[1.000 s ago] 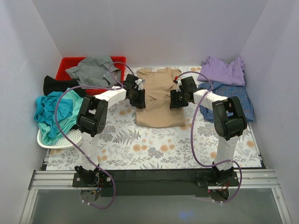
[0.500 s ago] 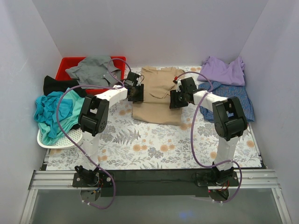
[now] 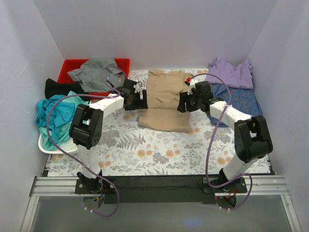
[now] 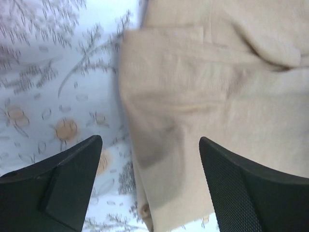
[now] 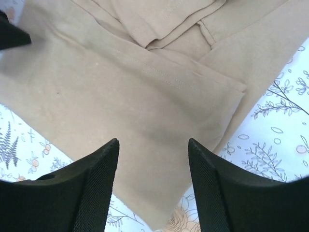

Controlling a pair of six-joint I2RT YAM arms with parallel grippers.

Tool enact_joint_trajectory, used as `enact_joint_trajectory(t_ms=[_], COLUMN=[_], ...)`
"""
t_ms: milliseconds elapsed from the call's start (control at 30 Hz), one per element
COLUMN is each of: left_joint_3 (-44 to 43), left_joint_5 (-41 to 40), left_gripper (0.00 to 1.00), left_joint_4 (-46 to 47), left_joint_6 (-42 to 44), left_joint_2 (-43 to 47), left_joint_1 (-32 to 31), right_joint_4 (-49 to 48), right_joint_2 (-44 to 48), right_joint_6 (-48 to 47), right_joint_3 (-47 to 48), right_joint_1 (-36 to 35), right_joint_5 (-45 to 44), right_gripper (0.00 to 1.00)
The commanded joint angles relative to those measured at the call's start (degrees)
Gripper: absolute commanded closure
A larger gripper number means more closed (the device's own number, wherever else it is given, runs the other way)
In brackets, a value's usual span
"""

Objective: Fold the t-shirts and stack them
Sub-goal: Fold the tshirt

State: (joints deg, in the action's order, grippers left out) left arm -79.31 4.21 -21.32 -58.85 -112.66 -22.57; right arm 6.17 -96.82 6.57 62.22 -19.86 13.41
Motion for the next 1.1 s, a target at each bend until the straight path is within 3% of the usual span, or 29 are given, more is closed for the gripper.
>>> enact_joint_trajectory(t_ms=[0, 333, 667, 933, 1067], left_joint_3=[6.60, 23.66, 27.18, 31.41, 31.76], left_joint_5=[2.99, 13.54, 15.21, 17.68, 20.48], left_gripper=[0.19, 0.18, 0.17, 0.17, 0.29], left_joint_4=[1.98, 9.17, 12.09, 17.53, 19.73], left_joint_6=[-2.14, -8.12, -8.74, -11.37, -12.34], left_joint_2=[7.35, 13.78, 12.20, 9.93, 8.25], left_joint_1=[-0.02, -0.02, 0.33, 0.59, 0.95], right_joint_4=[-0.99, -1.08, -8.11, -12.76, -13.73], right_joint_2=[4.87, 12.44, 11.04, 4.63, 1.64], right_joint_6=[2.04, 12.67, 20.32, 23.58, 24.19], right_joint_3=[-3.50, -20.11, -28.02, -29.61, -29.43], right_joint_1=[0.52, 3.16, 3.16, 3.16, 3.07], right_joint_5=[-2.33, 2.50, 3.64, 5.66, 6.19], right_gripper=[0.34, 0.31, 0.31, 0.31, 0.32])
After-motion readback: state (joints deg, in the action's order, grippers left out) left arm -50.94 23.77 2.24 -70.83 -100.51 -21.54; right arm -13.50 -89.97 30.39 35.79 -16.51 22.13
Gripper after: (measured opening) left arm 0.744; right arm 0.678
